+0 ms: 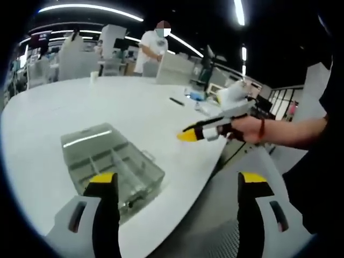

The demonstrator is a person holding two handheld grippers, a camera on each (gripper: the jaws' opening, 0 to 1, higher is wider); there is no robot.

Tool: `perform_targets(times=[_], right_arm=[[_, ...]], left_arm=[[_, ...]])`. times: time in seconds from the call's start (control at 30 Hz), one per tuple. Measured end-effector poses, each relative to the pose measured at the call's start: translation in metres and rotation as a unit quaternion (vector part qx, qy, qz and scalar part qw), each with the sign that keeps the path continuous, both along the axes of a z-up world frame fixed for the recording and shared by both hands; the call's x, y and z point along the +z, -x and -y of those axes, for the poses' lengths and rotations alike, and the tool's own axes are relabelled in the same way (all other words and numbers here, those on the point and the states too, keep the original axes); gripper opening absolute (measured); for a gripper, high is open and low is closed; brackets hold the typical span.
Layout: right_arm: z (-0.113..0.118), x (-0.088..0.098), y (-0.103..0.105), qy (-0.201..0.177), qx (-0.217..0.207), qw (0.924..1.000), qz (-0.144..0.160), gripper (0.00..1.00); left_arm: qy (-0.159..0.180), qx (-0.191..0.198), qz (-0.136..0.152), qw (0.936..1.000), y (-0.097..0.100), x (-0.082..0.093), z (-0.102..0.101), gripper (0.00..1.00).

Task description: Insert the divider into the dual guide fixture by aligning both edges with the guide slots and pushing it downward to the bottom, including one-sided entry, uneven engagement, binding, and posture correction.

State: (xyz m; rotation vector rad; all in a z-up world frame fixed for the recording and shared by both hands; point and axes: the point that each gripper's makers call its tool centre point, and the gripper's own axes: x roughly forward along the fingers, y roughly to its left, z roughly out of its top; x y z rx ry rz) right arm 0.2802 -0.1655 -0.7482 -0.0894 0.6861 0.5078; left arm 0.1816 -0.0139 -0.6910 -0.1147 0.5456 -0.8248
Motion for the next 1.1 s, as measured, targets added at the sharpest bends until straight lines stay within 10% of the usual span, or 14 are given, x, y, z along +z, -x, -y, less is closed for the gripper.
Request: perform_targets(times=[1.1], right_arm=[[-0.059, 0.028, 0.017, -0.033, 0.061, 0.9973, 0.025, 0.27]], left_arm=[[0.022, 0.025, -0.001, 0.9994, -0.008, 0.008, -0.009, 0.84]])
